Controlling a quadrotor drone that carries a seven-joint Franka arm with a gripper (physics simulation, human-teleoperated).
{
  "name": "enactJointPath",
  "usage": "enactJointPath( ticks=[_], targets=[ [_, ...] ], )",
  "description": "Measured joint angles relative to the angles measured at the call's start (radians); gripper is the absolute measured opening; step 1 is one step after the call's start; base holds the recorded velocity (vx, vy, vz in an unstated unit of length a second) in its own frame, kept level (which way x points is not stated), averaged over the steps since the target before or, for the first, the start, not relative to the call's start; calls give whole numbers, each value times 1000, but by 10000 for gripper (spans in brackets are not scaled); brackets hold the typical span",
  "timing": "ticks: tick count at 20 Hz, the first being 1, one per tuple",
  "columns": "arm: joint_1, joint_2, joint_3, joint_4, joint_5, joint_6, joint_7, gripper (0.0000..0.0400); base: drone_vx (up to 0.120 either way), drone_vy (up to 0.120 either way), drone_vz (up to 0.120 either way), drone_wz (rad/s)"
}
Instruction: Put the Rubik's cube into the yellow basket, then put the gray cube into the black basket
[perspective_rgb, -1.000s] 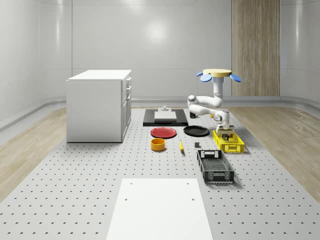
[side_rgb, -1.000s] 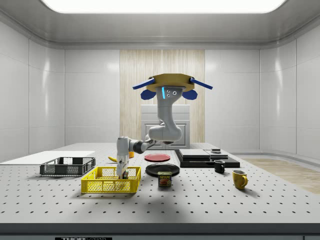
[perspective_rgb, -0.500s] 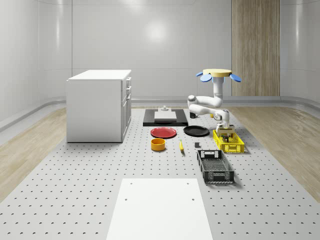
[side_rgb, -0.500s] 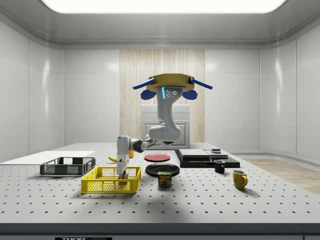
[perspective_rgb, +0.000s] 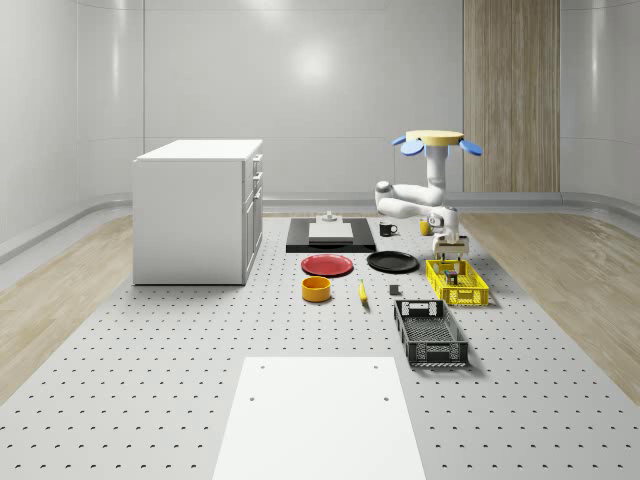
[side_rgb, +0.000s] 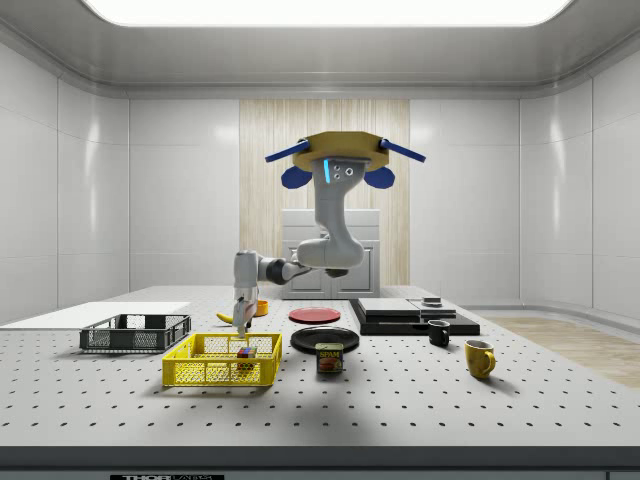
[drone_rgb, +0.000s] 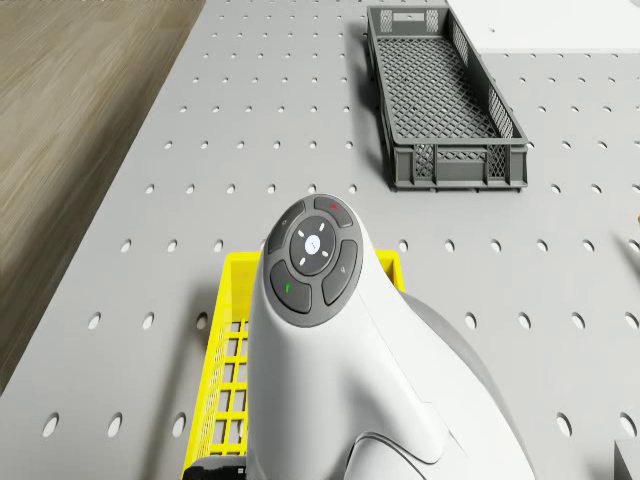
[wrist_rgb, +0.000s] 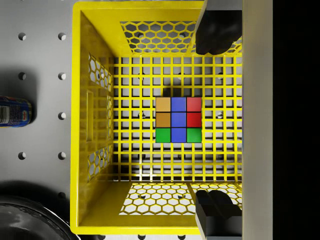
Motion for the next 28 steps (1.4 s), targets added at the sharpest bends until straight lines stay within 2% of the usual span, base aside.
enactJointPath(
  ticks=[2,11,28],
  targets=[
    [0,0,4,-1,4,-1,0,400,0,-120,100,0],
    [1,-2,11,-2,11,-2,0,400,0,-120,0,0],
    [0,-5,12,-2,13,1,1,400,118,-120,0,0]
  ],
)
